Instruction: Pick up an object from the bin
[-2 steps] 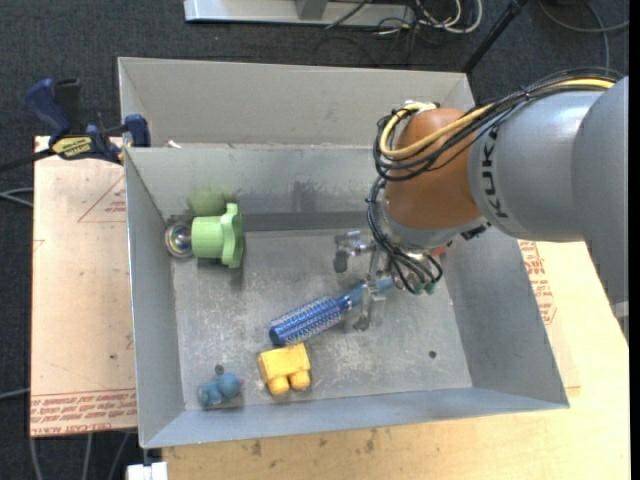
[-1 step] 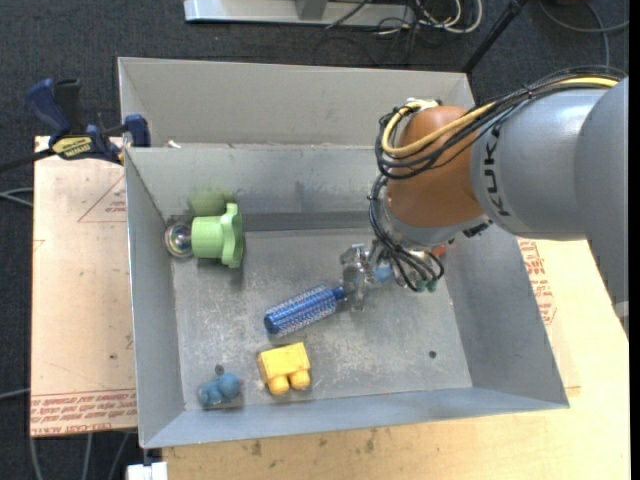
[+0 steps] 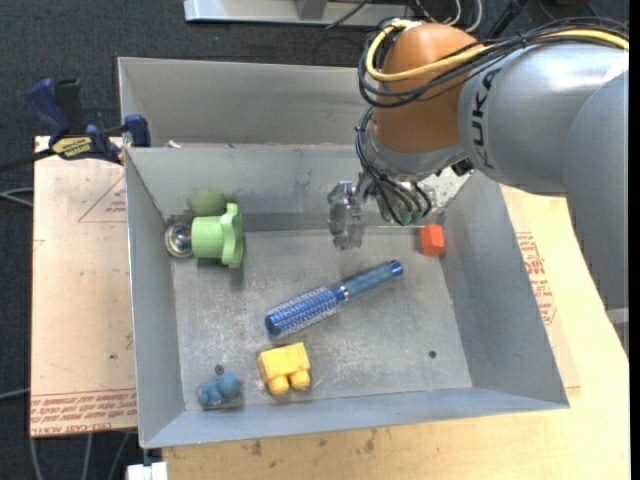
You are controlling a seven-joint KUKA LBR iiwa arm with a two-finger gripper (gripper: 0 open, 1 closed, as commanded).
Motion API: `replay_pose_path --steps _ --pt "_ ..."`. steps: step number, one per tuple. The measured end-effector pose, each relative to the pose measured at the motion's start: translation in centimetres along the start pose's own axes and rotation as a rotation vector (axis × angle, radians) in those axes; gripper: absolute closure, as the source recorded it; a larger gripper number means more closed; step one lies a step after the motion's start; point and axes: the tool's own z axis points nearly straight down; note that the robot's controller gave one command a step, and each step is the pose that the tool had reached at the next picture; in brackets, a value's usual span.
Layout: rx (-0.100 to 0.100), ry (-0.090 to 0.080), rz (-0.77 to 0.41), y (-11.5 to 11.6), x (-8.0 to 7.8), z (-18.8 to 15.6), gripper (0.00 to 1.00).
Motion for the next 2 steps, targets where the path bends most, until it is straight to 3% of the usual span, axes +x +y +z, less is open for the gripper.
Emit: replay_pose_path --steps 1,2 --pt "0.001 0.010 0.002 -0.1 0.4 0.4 0.00" --pt "-0.003 0.015 -0.367 -1.1 6.1 9.3 0.00"
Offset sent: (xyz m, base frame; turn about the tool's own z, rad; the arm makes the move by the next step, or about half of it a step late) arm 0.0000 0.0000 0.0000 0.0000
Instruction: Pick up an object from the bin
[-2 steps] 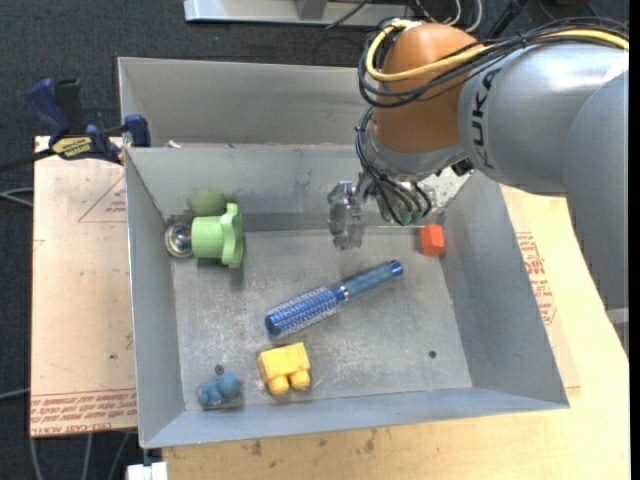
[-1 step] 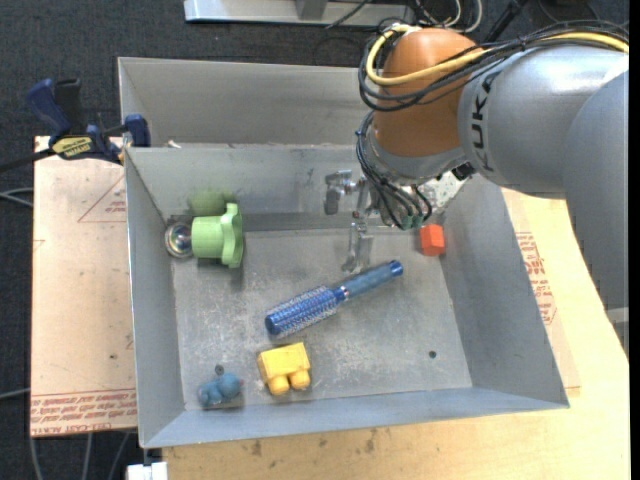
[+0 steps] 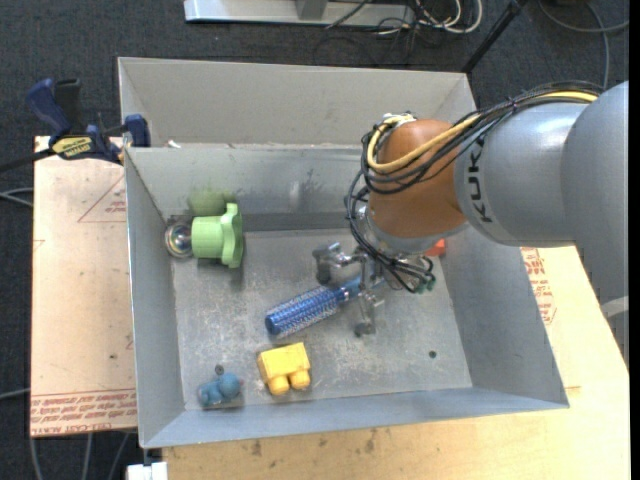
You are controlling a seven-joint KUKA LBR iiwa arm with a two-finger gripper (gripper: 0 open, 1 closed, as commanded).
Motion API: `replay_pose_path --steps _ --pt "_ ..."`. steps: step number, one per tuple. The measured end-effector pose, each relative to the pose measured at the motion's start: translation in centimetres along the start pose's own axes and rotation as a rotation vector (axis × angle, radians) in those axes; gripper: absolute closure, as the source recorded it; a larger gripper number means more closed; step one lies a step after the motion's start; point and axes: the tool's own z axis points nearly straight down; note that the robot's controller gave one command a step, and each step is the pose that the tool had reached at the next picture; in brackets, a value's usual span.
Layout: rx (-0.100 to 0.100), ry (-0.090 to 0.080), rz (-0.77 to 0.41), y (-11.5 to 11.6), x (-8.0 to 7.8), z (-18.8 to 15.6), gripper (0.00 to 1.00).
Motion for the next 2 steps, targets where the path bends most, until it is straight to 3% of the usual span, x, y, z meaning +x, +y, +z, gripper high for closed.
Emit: replay_pose_path --steps 1,2 --pt "0.002 -0.004 0.000 -0.1 -0.2 -0.2 1.00" --pt "0.006 -0.011 0.044 -0.8 1.2 -14.1 1.00"
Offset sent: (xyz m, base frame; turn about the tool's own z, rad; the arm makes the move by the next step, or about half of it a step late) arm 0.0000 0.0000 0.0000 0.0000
